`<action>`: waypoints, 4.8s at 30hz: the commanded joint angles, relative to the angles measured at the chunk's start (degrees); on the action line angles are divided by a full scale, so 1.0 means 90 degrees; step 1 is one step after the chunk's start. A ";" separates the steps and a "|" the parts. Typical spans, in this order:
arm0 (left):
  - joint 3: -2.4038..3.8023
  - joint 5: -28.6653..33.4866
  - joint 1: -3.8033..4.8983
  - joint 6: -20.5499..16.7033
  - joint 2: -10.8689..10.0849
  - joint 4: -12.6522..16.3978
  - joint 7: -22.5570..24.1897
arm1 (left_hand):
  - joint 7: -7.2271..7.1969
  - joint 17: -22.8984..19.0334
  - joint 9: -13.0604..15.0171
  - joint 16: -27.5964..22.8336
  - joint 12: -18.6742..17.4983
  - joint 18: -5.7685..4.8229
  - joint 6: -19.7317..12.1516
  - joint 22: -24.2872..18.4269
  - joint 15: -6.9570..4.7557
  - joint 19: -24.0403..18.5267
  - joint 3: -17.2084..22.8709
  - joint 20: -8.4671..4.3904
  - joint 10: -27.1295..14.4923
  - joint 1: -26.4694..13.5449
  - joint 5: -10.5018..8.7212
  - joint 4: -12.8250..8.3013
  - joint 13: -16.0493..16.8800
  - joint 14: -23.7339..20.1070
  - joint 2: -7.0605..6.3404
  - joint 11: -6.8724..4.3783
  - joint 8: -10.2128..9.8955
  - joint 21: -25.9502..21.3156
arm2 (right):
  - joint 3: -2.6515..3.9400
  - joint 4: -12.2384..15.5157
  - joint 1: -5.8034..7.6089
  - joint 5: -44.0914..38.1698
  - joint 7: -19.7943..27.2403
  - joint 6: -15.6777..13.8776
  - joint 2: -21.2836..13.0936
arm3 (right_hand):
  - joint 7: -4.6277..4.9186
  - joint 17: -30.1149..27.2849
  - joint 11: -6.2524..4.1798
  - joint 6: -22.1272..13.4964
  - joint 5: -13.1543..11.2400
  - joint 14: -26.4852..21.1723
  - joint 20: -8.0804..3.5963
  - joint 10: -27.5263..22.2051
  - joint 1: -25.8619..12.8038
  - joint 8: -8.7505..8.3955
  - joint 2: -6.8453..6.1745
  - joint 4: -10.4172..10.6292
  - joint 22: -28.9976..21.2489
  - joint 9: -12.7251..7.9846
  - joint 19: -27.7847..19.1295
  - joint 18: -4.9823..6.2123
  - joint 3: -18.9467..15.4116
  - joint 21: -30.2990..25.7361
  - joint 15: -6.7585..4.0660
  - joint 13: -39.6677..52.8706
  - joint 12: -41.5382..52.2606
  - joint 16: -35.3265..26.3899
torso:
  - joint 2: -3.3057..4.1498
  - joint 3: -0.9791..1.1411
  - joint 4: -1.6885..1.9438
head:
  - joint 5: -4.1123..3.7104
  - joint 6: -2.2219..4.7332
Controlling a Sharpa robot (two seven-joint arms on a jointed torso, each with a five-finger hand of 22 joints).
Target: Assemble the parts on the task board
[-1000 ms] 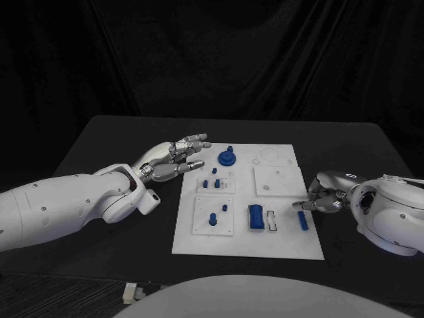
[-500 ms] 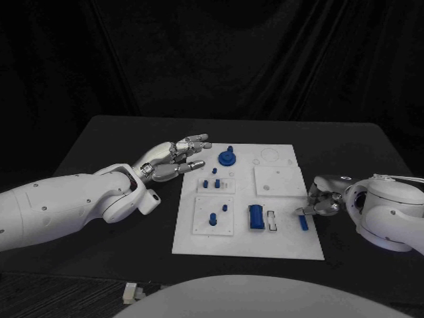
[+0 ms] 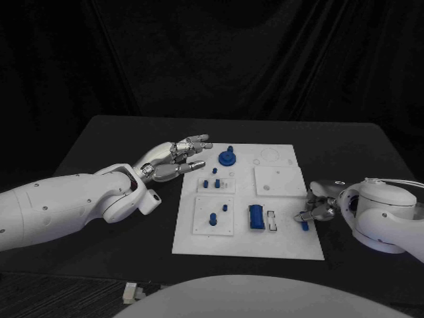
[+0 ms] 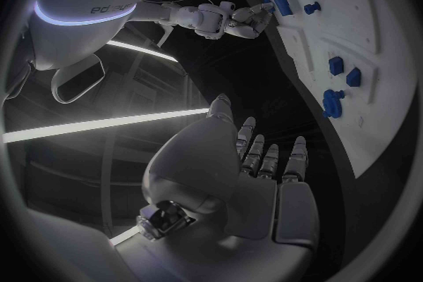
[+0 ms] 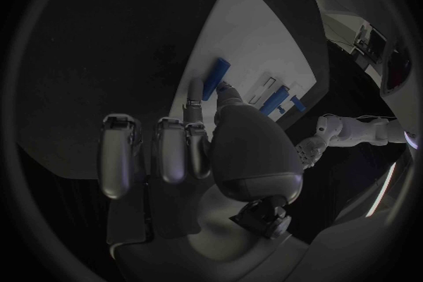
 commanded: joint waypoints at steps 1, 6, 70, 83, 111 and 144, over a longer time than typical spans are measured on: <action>0.0007 0.0012 -0.0006 0.0080 0.0018 0.0004 0.0386 | 0.0014 -0.0002 0.0009 -0.0011 0.0026 0.0110 0.0039 -0.0001 0.0043 0.0038 0.0037 0.0010 -0.0014 0.0070 -0.0040 0.0002 0.0010 0.0004 0.0008 0.0046 0.0035 0.0032 | -0.0005 -0.0030 -0.0048 -0.0017 -0.0132 0.0038 0.0029 | 0.0005 -0.0033 0.0027 -0.0010 0.0076 0.0343 0.0061 0.0624 0.0142 -0.0084 0.0018 -0.0070 0.1418 -0.0078 0.0348 0.0040 0.0022 -0.0030 0.0041 0.1437 -0.0034 -0.0043 | 0.0000 0.0000 -0.0001 | 0.0002 -0.0001; 0.0007 0.0012 -0.0006 0.0094 0.0025 -0.0002 0.0385 | 0.0017 -0.0002 0.0008 -0.0011 0.0031 0.0110 0.0038 0.0004 0.0045 0.0040 0.0038 0.0010 -0.0013 0.0074 -0.0047 0.0002 0.0010 0.0005 0.0009 0.0049 0.0035 0.0034 | -0.0005 -0.0048 -0.0081 0.0089 -0.0130 -0.0084 0.0067 | -0.0010 -0.0122 0.0012 0.0059 0.0507 0.0332 0.0056 0.0615 0.0489 -0.0234 0.0041 -0.0291 0.1402 -0.0224 0.0329 0.0053 0.0154 -0.0086 0.0030 0.1388 -0.0069 -0.0089 | 0.0002 0.0002 -0.0001 | 0.0029 -0.0001; 0.0007 0.0012 -0.0015 0.0285 0.0107 -0.0065 0.0304 | 0.0030 -0.0001 0.0002 -0.0010 0.0024 0.0115 0.0004 0.0046 0.0057 0.0070 0.0060 0.0025 -0.0012 0.0125 -0.0060 -0.0001 0.0008 0.0008 0.0018 0.0065 0.0024 0.0057 | 0.0000 -0.0087 0.0086 0.4606 -0.0015 -0.1431 0.0521 | 0.0090 -0.0373 0.0055 0.0032 0.2262 0.0305 0.0097 0.0577 0.0554 -0.0633 -0.0117 -0.0829 0.1351 -0.0609 0.0277 0.0092 0.0878 -0.0282 0.0082 0.1213 -0.0205 -0.0213 | 0.0001 0.0000 0.0003 | -0.0016 -0.0001; 0.0007 0.0012 -0.0018 0.0365 0.0134 -0.0085 0.0279 | 0.0034 0.0002 -0.0001 -0.0007 0.0011 0.0117 -0.0016 0.0073 0.0074 0.0089 0.0065 0.0035 -0.0015 0.0139 -0.0081 0.0001 0.0006 0.0015 0.0021 0.0068 0.0018 0.0071 | -0.0001 -0.0192 0.0072 0.4458 -0.0018 -0.1483 0.0611 | 0.0108 -0.0378 0.0072 -0.0023 0.1370 0.0308 0.0114 0.0578 0.0244 -0.0639 -0.0121 -0.0713 0.1348 -0.0611 0.0276 0.0095 0.0884 -0.0301 0.0098 0.1214 -0.0205 -0.0212 | 0.0002 0.0001 -0.0003 | 0.0002 -0.0001; 0.0007 0.0012 -0.0023 0.0392 0.0129 -0.0099 0.0261 | 0.0033 0.0004 -0.0001 -0.0004 0.0013 0.0119 -0.0017 0.0093 0.0105 0.0109 0.0068 0.0048 -0.0015 0.0151 -0.0108 0.0003 0.0006 0.0023 0.0022 0.0066 0.0016 0.0085 | -0.0002 -0.0235 0.0047 0.4273 -0.0035 -0.1194 0.0682 | 0.0144 -0.0420 0.0105 -0.0076 0.0245 0.0302 0.0140 0.0576 0.0038 -0.0621 -0.0210 -0.0628 0.1342 -0.0604 0.0272 0.0101 0.0688 -0.0334 0.0125 0.1202 -0.0216 -0.0227 | 0.0002 0.0001 0.0000 | 0.0026 -0.0001; 0.0007 0.0012 -0.0029 0.0398 0.0100 -0.0084 0.0255 | 0.0040 0.0008 0.0004 -0.0001 0.0024 0.0119 0.0018 0.0098 0.0129 0.0119 0.0075 0.0056 -0.0013 0.0180 -0.0114 -0.0008 0.0008 0.0034 0.0016 0.0072 0.0022 0.0094 | 0.0000 0.0338 0.0041 0.3133 0.0429 -0.2122 0.0071 | 0.0148 -0.0326 0.0107 -0.0312 -0.2059 0.0324 0.0134 0.0594 -0.1672 -0.0458 -0.1169 0.0446 0.1350 -0.0446 0.0286 0.0096 -0.0503 -0.0331 0.0125 0.1294 -0.0153 -0.0176 | 0.0002 0.0003 -0.0005 | 0.0069 -0.0001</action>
